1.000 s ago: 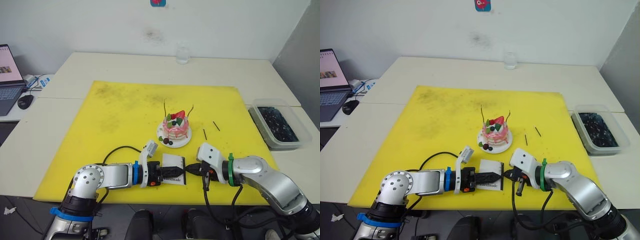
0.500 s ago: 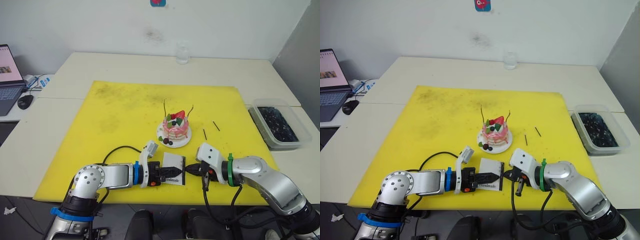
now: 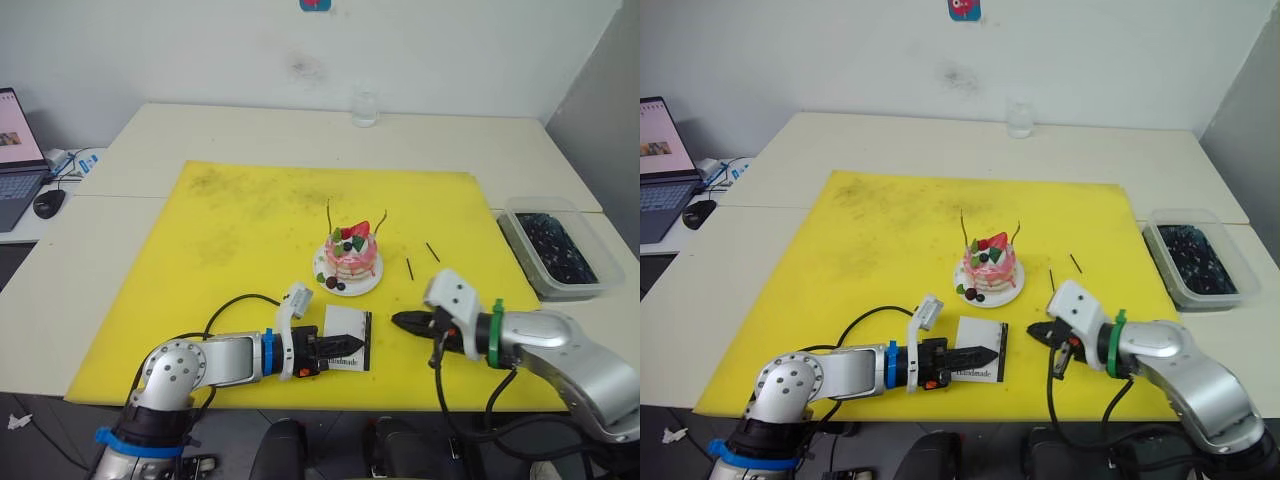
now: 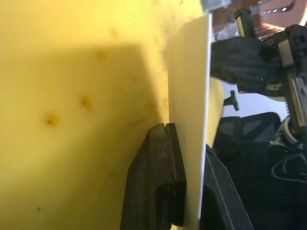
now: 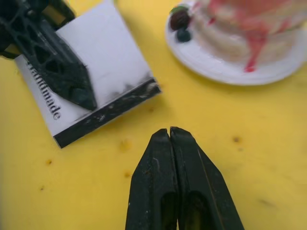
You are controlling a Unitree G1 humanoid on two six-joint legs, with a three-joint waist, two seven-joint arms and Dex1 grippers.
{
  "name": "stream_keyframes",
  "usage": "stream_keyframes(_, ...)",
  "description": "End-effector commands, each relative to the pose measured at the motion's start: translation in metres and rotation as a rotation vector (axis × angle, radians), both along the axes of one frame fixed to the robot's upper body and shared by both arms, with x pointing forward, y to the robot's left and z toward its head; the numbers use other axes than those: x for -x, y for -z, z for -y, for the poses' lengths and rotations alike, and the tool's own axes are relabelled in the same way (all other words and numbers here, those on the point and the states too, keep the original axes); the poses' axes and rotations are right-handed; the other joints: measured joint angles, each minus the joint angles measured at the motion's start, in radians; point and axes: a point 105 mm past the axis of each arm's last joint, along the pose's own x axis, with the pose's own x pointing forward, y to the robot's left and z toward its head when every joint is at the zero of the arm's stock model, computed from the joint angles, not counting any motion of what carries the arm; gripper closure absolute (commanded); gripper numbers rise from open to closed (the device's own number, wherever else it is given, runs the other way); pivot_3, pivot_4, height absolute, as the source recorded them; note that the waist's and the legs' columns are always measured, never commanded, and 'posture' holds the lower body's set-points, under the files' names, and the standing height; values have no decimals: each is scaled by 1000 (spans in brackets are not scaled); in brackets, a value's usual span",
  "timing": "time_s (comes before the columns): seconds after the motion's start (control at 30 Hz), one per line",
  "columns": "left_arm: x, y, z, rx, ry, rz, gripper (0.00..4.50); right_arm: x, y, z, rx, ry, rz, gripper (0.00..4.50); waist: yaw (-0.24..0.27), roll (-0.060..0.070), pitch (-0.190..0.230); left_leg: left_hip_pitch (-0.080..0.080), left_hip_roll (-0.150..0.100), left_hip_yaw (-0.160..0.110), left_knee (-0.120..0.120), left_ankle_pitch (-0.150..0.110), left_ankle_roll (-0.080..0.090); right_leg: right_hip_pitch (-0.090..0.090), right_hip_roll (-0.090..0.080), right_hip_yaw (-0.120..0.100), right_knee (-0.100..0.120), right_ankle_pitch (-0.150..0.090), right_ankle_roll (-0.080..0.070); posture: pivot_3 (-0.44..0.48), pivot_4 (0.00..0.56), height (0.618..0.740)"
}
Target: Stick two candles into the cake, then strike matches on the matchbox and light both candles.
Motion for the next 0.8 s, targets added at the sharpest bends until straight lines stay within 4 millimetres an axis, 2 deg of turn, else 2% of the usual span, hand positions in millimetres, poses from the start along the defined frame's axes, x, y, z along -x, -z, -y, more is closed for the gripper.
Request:
stream_keyframes(0.03,5,-27,-6,32,19,163,4454,-1,-23,4,-61,50,105,4500,0,0,0,0,0,0,0,0,0,0,0,0,0,0,0,0,150,740)
stream_keyframes(0.2,9,-38,-20,-32,6,315,4454,-8,-30,15,-134,204,199,4500,1,1,0,0,0,1,-1,0,-1,0,-1,1,-1,-1,-1,0,150,740)
stream_keyframes(0.3,6,-38,-25,-55,-31,354,4500,-12,-26,17,-161,271,230,3886,1,1,0,0,0,1,-1,0,-1,0,-1,1,-2,-2,-3,0,150,740)
stream_keyframes(0.47,3,-35,-26,-82,-68,396,4500,-28,-12,14,-194,422,307,2147,0,1,1,0,0,1,-1,0,0,0,-1,1,-3,-4,-6,0,150,740)
stream_keyframes(0.63,-3,-35,-28,-101,-94,428,4500,-47,-1,14,-240,606,345,2147,0,1,1,0,0,1,-2,0,-1,0,-1,1,-2,-4,-6,0,150,740)
stream_keyframes(0.8,-2,-35,-27,-103,-88,440,4500,-64,6,11,-245,701,390,2147,0,1,1,-1,0,2,-2,0,-1,-1,-1,1,-2,-4,-6,0,150,740)
